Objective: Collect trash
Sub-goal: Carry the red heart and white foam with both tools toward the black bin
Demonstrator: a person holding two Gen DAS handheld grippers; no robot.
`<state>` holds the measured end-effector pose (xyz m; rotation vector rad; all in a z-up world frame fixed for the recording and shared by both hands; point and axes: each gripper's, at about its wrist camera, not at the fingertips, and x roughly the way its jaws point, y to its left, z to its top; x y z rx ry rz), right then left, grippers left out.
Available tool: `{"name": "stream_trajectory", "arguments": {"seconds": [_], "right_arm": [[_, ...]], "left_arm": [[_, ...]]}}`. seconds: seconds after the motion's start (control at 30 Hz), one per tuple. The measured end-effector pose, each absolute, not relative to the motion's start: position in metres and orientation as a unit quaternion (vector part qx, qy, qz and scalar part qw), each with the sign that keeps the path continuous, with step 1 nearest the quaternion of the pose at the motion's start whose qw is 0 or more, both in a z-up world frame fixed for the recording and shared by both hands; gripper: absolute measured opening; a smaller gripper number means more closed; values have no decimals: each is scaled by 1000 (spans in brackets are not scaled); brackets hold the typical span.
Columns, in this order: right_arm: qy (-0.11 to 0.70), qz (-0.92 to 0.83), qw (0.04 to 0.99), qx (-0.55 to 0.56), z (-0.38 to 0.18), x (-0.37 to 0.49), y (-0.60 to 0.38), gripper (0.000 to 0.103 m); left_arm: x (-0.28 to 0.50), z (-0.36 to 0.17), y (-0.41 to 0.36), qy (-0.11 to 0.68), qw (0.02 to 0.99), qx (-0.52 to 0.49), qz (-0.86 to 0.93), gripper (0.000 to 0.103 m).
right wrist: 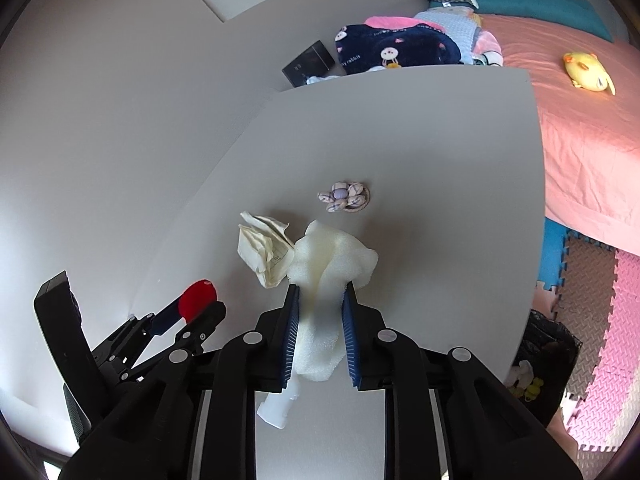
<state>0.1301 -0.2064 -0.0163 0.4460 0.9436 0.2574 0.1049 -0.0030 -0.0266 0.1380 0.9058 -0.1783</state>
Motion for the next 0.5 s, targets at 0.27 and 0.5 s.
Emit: {"name": "stream_trajectory", "arguments": {"seconds": [0.27,0.5], "right_arm": [[438,136,863,212,-4,113,-219,23],[430,134,867,216,0,93,-240,23]], "left_arm": [[81,-14,-22,423,899,65,-88,48],[67,-9,-44,419,900,67,-97,48]]}}
